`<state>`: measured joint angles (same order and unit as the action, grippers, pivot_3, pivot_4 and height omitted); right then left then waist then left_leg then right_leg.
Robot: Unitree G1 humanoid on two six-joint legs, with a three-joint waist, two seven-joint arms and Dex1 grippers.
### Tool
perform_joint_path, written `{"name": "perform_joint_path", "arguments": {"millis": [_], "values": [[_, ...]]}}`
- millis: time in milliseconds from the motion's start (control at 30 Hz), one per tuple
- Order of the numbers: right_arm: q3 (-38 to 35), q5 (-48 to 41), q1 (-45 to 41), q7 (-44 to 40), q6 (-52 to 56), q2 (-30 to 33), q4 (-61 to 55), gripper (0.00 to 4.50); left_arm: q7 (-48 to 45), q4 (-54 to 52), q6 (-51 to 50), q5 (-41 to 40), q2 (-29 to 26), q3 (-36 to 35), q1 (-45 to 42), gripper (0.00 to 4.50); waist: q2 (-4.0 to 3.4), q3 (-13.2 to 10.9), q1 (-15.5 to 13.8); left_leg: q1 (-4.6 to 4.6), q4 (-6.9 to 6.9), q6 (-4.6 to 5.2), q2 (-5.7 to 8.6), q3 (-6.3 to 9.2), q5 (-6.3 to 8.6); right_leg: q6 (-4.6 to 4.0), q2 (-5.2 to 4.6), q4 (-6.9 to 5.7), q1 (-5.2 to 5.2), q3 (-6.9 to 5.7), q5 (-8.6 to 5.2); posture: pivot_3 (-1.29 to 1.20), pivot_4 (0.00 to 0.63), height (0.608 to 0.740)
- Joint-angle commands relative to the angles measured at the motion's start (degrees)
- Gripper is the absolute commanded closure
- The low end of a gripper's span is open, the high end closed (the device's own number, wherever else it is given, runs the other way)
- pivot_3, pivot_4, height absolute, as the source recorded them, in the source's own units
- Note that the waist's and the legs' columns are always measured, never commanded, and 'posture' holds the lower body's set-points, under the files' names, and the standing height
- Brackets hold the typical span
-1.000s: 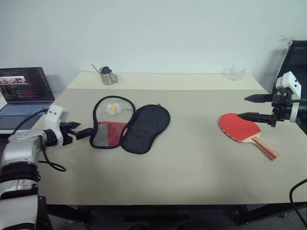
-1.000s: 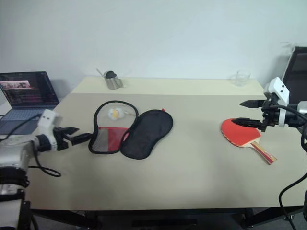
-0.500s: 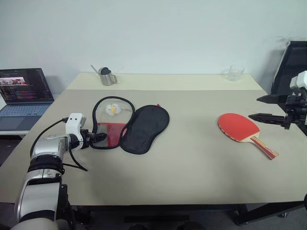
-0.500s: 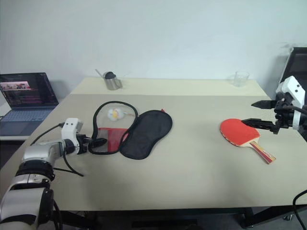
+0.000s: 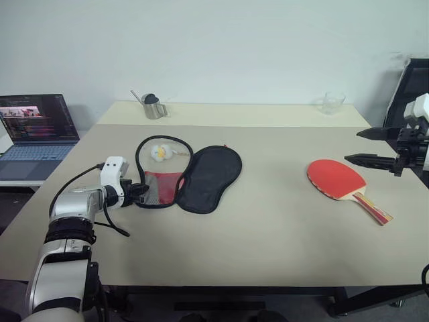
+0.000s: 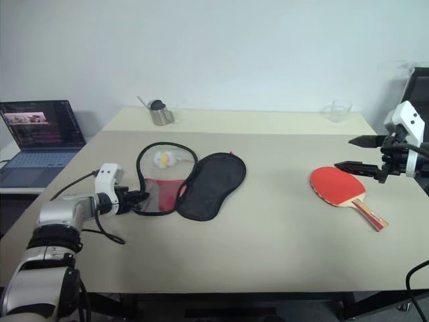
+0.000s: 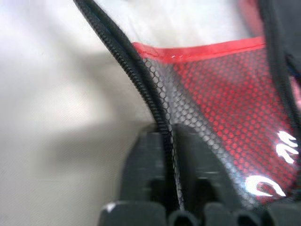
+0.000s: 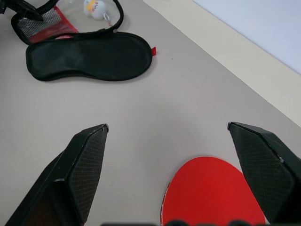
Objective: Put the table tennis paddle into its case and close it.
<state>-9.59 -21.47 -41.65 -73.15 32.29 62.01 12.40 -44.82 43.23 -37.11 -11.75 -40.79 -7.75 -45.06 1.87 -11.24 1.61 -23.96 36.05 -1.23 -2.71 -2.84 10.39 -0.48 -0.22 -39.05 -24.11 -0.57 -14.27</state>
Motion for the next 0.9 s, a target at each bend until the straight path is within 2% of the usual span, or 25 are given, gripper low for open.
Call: {"name": "perform_joint_path", "arguments": {"millis": [33,333,633,900], "values": [[-0.35,-0.19,-1.52,0.37,-1.43,0.11,0.24,0.00,-0.58,-4.82,-1.18,-1.37,-0.04,-0.77,-0.01,4.49,0.00,0.00,0.01,0.00,0.00,0.00,0.00,0.00,0.00,0.00,0.00,0.00,0.00,0.00,0.00,0.00,0.150,0.740],[0.02,-0.60,-1.05,0.39,-1.64,-0.30,-0.13,0.00,1.63,-7.27,-1.98,-1.76,3.83,-0.24,1.24,4.49,0.00,0.00,0.01,0.00,0.00,0.00,0.00,0.00,0.00,0.00,0.00,0.00,0.00,0.01,0.00,0.00,0.150,0.740],[-0.08,-0.99,1.77,0.77,-0.67,-0.41,-2.69,0.00,4.83,-9.17,-1.36,-1.80,10.91,1.34,1.78,4.49,0.01,0.01,-0.22,-0.01,0.01,0.00,0.02,0.03,0.00,0.02,-0.01,0.02,0.03,0.01,0.01,0.00,0.150,0.740],[-0.88,-1.80,3.26,1.54,0.25,-0.56,-4.46,0.00,3.86,-3.05,2.70,0.10,13.47,3.32,-3.38,4.49,0.01,0.01,-1.27,0.00,0.07,0.01,0.10,0.03,-0.01,0.13,0.02,0.03,0.07,0.00,0.07,0.00,0.150,0.740]]}}
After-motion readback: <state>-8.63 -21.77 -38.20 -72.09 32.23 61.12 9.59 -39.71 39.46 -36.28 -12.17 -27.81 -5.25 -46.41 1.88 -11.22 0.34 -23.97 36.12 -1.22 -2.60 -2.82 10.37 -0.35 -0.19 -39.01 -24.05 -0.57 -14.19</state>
